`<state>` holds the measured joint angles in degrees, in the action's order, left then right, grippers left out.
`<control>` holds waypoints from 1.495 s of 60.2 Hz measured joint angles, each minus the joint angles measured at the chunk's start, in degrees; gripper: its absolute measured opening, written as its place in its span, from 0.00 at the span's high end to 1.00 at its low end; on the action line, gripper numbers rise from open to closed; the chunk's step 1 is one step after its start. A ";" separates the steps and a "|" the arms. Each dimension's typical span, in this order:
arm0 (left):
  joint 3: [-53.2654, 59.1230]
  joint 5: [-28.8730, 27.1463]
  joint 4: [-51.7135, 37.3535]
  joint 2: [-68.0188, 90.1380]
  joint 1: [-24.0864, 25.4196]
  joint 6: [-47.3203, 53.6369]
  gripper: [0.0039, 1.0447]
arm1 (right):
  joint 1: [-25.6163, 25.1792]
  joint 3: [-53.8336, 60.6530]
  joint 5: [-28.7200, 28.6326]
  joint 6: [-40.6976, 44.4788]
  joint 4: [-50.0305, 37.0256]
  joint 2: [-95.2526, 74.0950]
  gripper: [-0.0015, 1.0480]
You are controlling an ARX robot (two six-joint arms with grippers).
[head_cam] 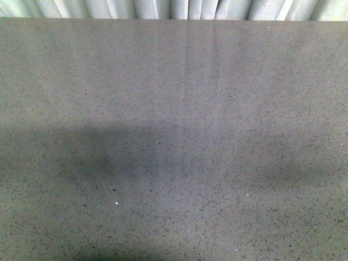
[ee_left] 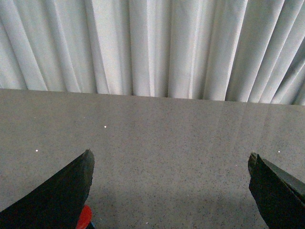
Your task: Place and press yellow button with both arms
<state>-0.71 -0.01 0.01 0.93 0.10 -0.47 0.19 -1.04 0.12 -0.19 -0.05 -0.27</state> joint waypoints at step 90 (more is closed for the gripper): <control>-25.16 4.76 -38.60 91.10 30.71 -4.98 0.09 | 0.00 0.00 -0.11 0.00 0.02 0.00 0.09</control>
<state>-25.87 4.75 -38.59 92.03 30.81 -5.45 0.19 -1.04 0.01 -0.19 -0.03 -0.27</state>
